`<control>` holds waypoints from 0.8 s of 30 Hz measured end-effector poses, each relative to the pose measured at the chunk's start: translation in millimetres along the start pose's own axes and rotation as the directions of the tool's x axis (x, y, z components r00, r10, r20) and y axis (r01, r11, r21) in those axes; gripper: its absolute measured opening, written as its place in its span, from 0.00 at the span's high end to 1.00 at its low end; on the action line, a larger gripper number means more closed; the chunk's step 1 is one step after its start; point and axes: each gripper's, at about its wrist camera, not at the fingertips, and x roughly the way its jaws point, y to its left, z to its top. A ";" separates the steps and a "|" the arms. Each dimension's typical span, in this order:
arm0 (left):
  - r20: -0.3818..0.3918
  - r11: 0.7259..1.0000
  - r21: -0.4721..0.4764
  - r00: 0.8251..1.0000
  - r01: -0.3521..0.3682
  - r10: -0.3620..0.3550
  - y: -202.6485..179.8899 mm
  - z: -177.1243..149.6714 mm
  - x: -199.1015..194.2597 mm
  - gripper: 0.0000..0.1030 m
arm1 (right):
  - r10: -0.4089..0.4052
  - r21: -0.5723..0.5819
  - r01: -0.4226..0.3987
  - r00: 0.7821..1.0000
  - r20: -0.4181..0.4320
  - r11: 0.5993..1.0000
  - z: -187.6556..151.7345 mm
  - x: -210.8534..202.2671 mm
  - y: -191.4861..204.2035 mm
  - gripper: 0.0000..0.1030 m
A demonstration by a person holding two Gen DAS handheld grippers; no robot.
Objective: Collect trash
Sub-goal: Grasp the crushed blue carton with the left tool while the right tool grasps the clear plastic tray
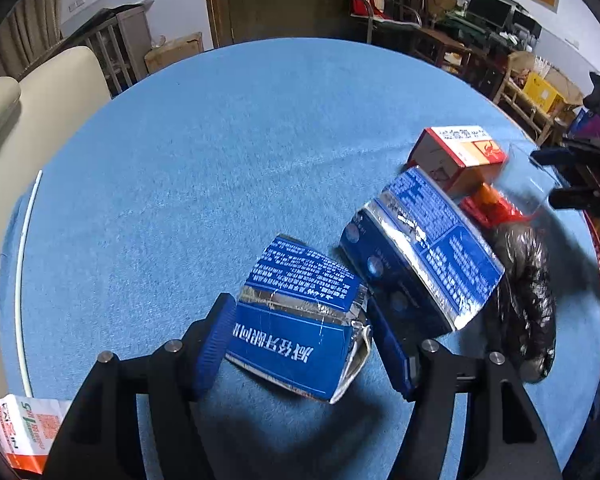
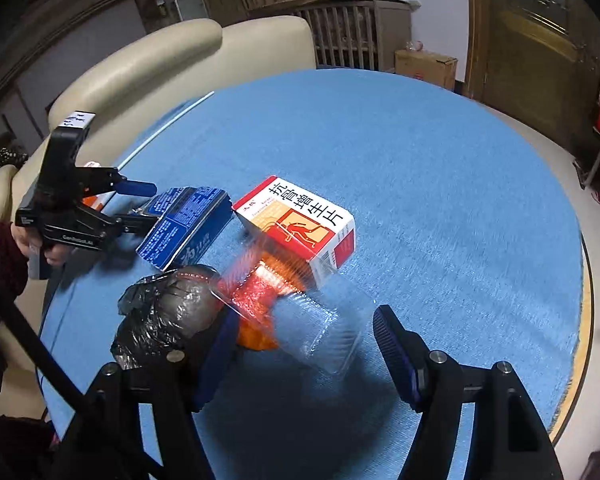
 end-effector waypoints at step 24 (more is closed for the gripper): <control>-0.039 0.998 0.025 0.998 0.054 -0.053 -2.5 16.6 33.6 0.31 | 0.126 0.006 -0.125 0.990 -0.069 0.992 9.4 41.6 4.4 0.74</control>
